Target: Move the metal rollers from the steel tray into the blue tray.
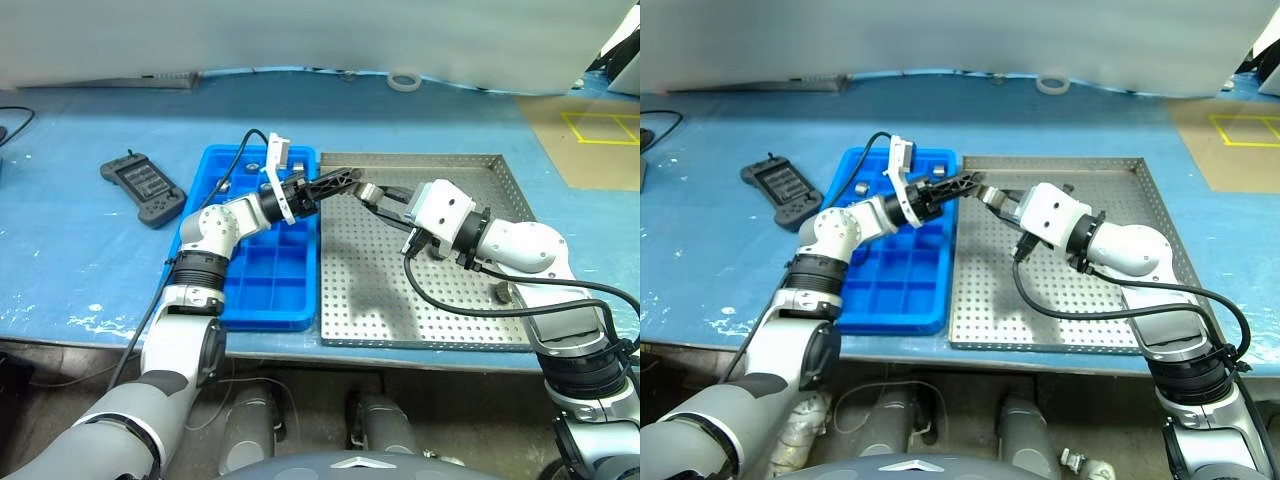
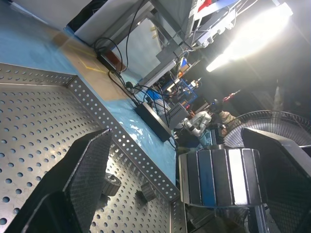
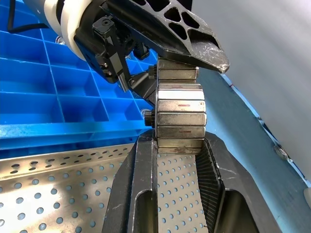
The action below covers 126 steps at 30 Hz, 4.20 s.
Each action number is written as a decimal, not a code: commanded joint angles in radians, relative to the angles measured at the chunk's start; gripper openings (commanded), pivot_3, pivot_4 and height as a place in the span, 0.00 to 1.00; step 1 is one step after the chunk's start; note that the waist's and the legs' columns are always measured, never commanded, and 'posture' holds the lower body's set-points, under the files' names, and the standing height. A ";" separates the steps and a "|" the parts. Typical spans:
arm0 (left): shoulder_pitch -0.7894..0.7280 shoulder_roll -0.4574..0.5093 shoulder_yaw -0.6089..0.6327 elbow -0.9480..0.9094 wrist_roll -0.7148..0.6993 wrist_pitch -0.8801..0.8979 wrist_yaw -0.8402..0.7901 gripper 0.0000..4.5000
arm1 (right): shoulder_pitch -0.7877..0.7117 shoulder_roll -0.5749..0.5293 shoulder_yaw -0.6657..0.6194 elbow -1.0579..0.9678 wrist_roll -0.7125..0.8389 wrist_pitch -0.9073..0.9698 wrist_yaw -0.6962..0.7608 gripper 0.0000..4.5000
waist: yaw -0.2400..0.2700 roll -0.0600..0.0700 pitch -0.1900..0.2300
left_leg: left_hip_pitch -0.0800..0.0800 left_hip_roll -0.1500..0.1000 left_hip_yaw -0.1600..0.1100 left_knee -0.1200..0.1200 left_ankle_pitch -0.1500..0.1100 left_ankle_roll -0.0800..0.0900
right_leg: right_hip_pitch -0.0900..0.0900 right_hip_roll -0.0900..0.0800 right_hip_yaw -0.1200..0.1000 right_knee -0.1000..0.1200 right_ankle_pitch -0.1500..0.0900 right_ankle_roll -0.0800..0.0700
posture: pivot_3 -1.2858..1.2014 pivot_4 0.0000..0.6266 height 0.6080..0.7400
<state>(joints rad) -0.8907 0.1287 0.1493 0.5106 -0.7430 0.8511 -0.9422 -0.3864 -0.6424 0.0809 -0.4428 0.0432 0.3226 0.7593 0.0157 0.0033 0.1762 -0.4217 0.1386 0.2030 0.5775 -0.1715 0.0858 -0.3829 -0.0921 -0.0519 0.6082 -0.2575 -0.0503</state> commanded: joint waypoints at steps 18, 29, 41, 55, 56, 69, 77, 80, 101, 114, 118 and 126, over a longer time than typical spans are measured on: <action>-0.022 0.027 0.014 -0.079 -0.022 0.026 -0.005 0.47 | -0.049 0.019 -0.023 -0.008 0.022 -0.020 -0.028 0.15 | 0.000 0.000 0.000 | 0.000 0.000 0.000 0.001 0.000 0.000 | 0.000 0.000 0.000 0.000 0.000 0.000 | 0.44 0.24 1.00; -0.025 0.126 0.006 -0.137 0.001 -0.015 -0.035 0.47 | -0.115 0.184 -0.209 0.008 0.358 0.356 -0.125 0.15 | 0.003 0.000 0.000 | 0.000 0.000 0.000 0.001 0.000 0.000 | 0.000 0.000 0.000 0.001 0.000 0.000 | 0.44 0.24 1.00; -0.143 0.335 0.052 0.018 0.077 -0.122 -0.102 0.47 | -0.091 0.164 -0.258 0.038 0.478 0.489 -0.183 0.15 | 0.015 0.000 0.000 | 0.001 0.000 0.000 -0.001 0.001 -0.003 | 0.000 0.000 -0.001 0.001 0.000 0.000 | 0.45 0.24 1.00; 0.214 0.446 -0.070 -0.488 0.027 0.020 -0.139 0.47 | 0.272 -0.062 -0.038 0.131 0.160 0.116 -0.063 0.15 | 0.026 0.000 0.000 | 0.005 0.000 -0.001 -0.004 0.002 -0.010 | 0.003 0.000 -0.001 0.001 0.000 0.000 | 0.46 0.24 1.00; 0.211 0.440 -0.070 -0.486 0.025 0.020 -0.130 0.47 | 0.272 -0.060 -0.039 0.141 0.157 0.105 -0.060 0.15 | 0.026 0.001 0.000 | 0.011 0.000 -0.001 -0.005 0.003 -0.011 | 0.010 0.000 -0.001 0.000 0.000 0.001 | 0.46 0.24 1.00; 0.230 0.413 -0.074 -0.512 0.006 0.027 -0.089 0.46 | 0.328 -0.025 -0.054 0.255 0.147 -0.004 -0.022 0.59 | 0.019 0.001 0.000 | 0.014 0.000 -0.001 -0.009 0.004 -0.008 | 0.011 0.000 0.000 -0.002 -0.001 0.002 | 0.45 0.24 1.00; 0.224 0.445 -0.070 -0.497 0.011 0.022 -0.108 0.46 | 0.361 -0.089 -0.102 0.074 0.209 0.037 0.054 0.59 | 0.021 0.001 0.000 | 0.017 0.000 0.000 -0.009 0.002 -0.011 | 0.014 0.000 0.000 -0.003 -0.001 0.002 | 0.45 0.24 1.00; 0.251 0.498 -0.073 -0.507 0.024 0.006 -0.145 0.46 | 0.350 -0.119 -0.143 0.030 0.265 0.079 0.091 0.59 | 0.021 0.001 0.000 | 0.019 0.000 0.000 -0.009 0.002 -0.011 | 0.015 0.000 0.000 -0.003 -0.001 0.002 | 0.45 0.24 1.00; 0.578 0.673 -0.054 -0.612 0.226 -0.300 -0.152 0.46 | 0.050 -0.048 -0.035 0.108 0.262 0.141 0.078 0.59 | 0.045 0.000 0.000 | 0.018 0.001 0.000 -0.015 0.005 -0.015 | 0.013 0.002 -0.001 -0.003 -0.002 0.003 | 0.51 0.24 1.00; 0.609 0.705 -0.052 -0.451 0.337 -0.381 -0.147 0.46 | 0.031 -0.031 -0.017 0.088 0.255 0.169 0.066 0.59 | 0.055 0.000 0.000 | 0.019 0.001 -0.001 -0.016 0.006 -0.017 | 0.012 0.002 -0.001 -0.002 -0.002 0.003 | 0.51 0.24 1.00; 0.574 0.674 -0.072 -0.462 0.333 -0.383 -0.137 0.68 | 0.040 -0.029 -0.014 0.091 0.248 0.161 0.064 0.60 | 0.056 0.000 0.000 | 0.019 0.001 -0.001 -0.016 0.006 -0.017 | 0.013 0.002 -0.001 -0.002 -0.002 0.003 | 0.51 0.24 1.00; 0.479 0.590 -0.111 -0.429 0.346 -0.387 -0.115 0.97 | 0.052 -0.028 -0.012 0.096 0.238 0.147 0.056 0.60 | 0.054 0.000 0.000 | 0.019 0.001 -0.001 -0.015 0.006 -0.017 | 0.012 0.002 -0.001 -0.001 -0.002 0.003 | 0.51 0.24 1.00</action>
<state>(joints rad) -0.3898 0.7199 0.0322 0.0835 -0.3980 0.4764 -1.0624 -0.3352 -0.6704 0.0829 -0.3216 0.2831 0.4879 0.8209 0.0694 0.0033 0.1763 -0.4028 0.1398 0.2024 0.5621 -0.1654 0.0685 -0.3707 -0.0899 -0.0528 0.6067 -0.2593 -0.0476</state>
